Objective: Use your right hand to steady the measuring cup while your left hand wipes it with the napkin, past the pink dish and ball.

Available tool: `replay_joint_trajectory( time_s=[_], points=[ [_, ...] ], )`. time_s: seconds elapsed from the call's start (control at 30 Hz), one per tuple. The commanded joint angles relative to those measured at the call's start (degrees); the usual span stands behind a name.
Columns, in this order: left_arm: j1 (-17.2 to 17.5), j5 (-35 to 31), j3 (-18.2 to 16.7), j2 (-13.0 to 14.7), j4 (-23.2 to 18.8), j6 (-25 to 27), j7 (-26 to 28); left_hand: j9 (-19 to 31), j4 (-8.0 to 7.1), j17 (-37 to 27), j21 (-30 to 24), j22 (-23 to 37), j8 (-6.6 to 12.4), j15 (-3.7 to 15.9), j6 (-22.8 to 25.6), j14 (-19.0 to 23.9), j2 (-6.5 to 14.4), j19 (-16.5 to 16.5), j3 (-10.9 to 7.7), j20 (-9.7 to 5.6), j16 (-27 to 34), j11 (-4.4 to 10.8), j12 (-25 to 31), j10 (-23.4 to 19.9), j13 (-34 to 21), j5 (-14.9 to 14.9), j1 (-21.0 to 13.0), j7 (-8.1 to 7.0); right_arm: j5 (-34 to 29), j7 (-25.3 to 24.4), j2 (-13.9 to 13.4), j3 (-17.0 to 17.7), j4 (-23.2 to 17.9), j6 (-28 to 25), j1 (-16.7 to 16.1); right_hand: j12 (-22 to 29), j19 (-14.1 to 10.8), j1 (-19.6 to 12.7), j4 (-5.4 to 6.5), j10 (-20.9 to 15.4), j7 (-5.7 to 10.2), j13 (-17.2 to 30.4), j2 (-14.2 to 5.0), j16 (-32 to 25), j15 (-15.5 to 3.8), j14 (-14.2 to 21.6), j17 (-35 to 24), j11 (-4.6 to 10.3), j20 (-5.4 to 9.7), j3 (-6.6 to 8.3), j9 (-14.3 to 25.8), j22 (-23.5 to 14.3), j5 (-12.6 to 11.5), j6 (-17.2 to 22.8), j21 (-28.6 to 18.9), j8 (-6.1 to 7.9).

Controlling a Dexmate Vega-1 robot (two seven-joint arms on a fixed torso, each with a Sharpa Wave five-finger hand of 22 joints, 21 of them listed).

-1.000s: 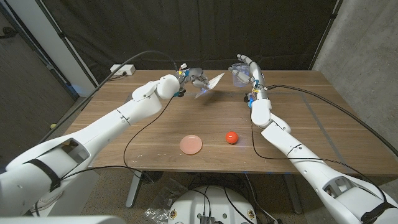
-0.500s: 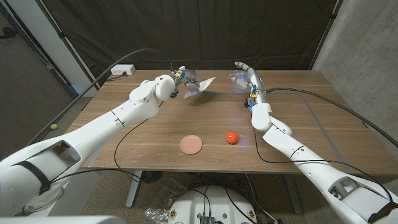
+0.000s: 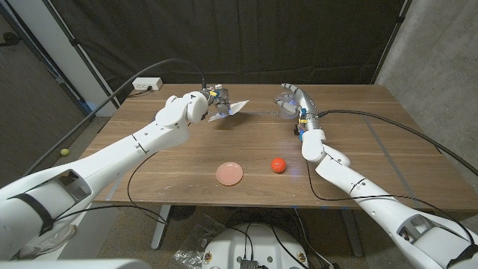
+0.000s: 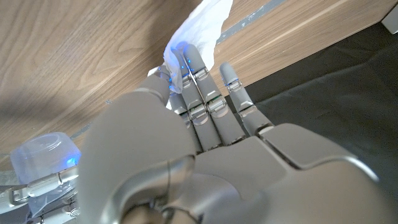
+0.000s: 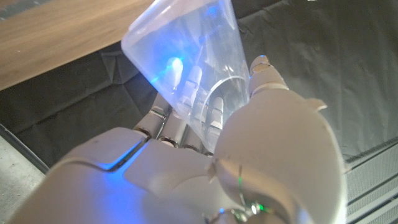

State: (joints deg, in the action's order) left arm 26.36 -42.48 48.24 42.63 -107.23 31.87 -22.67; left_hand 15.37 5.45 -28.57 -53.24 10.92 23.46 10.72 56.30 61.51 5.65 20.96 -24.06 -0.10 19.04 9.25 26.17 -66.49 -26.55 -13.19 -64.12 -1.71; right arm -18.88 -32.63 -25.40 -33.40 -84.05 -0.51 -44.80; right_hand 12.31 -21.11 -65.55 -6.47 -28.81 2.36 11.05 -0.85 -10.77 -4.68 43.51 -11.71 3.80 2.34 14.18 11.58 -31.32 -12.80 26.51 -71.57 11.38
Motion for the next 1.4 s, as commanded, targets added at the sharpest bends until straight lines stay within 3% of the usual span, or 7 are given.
replay_joint_trajectory(
  time_s=[0.03, 0.6, 0.8, 0.97, 1.13, 1.3, 1.4],
  points=[
    [0.06, -4.3, 0.86, 0.17, -0.42, 2.0, -3.48, -0.06, -0.07, -0.13, -0.31, 0.0, -0.17, 2.04, 3.13, 0.5, 0.05, 0.22, -0.43, -0.36, -0.43, 1.34, -0.16, 0.44, -0.07, 0.24, -0.36, 2.66, 0.24, 0.44, 0.78, -0.97, 2.15, -2.43, -0.1, 0.0, 0.24, -7.15, 0.2, -0.47, 0.25, 0.11, -7.81, -0.12, -7.92, -0.21, -0.16, 0.27, 10.27, 0.31, 0.1, 0.06, 0.15, 0.46, 0.31, 0.22],
    [0.47, -6.96, 0.94, -0.69, 0.09, 1.56, -4.88, -0.84, -0.11, -0.11, -0.6, -0.08, -0.92, 2.07, 3.21, 0.34, -0.09, 0.2, -0.85, -0.56, -1.11, 1.57, -0.72, 0.52, 0.28, 0.36, -0.39, 2.42, -0.56, -2.0, 2.89, -1.25, 6.47, -4.31, -0.11, 0.12, 1.45, -6.2, 0.76, -1.03, 0.85, 0.12, -7.33, 0.12, -7.72, -2.06, 0.11, 0.69, 9.98, 0.46, 0.11, 2.71, 0.13, 1.3, 3.42, 0.46],
    [0.27, -8.2, 1.33, -1.04, 0.37, 1.61, -5.44, -1.0, -0.1, -0.16, -0.7, -0.1, -1.06, 2.08, 3.3, 0.37, -0.23, 0.29, -0.9, -0.68, -1.21, 1.46, -0.88, 0.65, 0.31, 0.44, -0.37, 2.45, -0.84, -2.38, 3.08, -1.16, 6.43, -5.05, -0.25, -0.18, 2.27, -2.66, 2.63, -0.48, 0.96, 0.16, -5.52, 0.53, -7.44, -4.99, 0.45, 0.64, 9.87, -1.06, 0.15, 5.37, 0.3, 0.57, 6.53, 0.09],
    [-0.3, -10.28, 2.22, -1.13, 0.51, 1.91, -6.96, -1.61, 0.43, -0.22, -0.82, -0.13, -1.95, 2.38, 2.37, -0.44, -0.64, 0.11, -1.17, -1.03, -1.81, 1.64, -2.02, 1.21, 1.39, 0.65, -0.91, 1.19, -1.26, -1.54, 2.89, -1.23, 5.36, -7.24, -0.46, -0.38, 3.17, 2.55, 5.23, 0.07, 1.4, 0.2, -2.79, 0.04, -8.09, -6.86, 0.24, 0.69, 9.11, -4.11, 0.32, 8.03, 0.23, 0.01, 8.86, -0.05],
    [-1.63, -12.54, 3.55, -1.29, 0.93, 1.94, -10.73, -2.72, -0.76, 1.72, -0.25, -0.32, -6.16, 1.58, -5.71, -6.74, -2.06, -2.69, -0.41, -0.07, -6.01, 0.2, -8.76, 9.75, 5.12, 1.76, 1.67, -1.4, -1.28, 0.11, 2.44, -1.27, 4.27, -8.9, -0.55, -0.83, 2.02, 5.45, 6.6, 1.85, 1.8, 0.24, -1.13, -0.37, -7.83, -9.59, -0.47, 0.89, 7.61, -6.39, 0.55, 11.44, -0.61, -1.61, 10.17, -0.33],
    [-2.83, -13.0, 4.09, -1.73, 1.52, 1.93, -15.11, -3.42, -3.41, 8.52, 2.89, -0.66, -11.86, -2.07, -18.02, -22.97, -5.87, -8.54, 3.09, 2.4, -8.94, -1.65, -16.25, 24.24, 9.42, 1.69, 7.99, -4.52, -1.17, 2.35, 1.68, -1.4, 3.26, -9.98, -0.51, -1.04, 3.8, 7.7, 7.75, 4.28, 1.31, 0.22, -0.32, -0.39, -7.27, -12.66, -1.11, 0.16, 4.21, -8.26, 0.55, 14.84, -1.46, -4.55, 12.1, -0.73],
    [-2.84, -12.6, 3.74, -1.79, 1.57, 1.79, -15.9, -3.49, -4.9, 11.9, 5.53, -0.68, -13.09, -5.17, -27.38, -33.18, -7.8, -11.38, 5.86, 4.74, -8.82, -3.2, -16.28, 34.88, 11.77, 1.0, 11.58, -5.57, -1.27, 3.37, 1.2, -1.53, 2.74, -10.4, -0.53, -0.98, 6.34, 9.88, 8.72, 6.33, 0.57, 0.18, 0.71, -0.51, -5.65, -14.85, -1.36, -0.7, 1.1, -10.23, 0.46, 17.69, -2.14, -6.26, 14.02, -0.61]
  ],
)
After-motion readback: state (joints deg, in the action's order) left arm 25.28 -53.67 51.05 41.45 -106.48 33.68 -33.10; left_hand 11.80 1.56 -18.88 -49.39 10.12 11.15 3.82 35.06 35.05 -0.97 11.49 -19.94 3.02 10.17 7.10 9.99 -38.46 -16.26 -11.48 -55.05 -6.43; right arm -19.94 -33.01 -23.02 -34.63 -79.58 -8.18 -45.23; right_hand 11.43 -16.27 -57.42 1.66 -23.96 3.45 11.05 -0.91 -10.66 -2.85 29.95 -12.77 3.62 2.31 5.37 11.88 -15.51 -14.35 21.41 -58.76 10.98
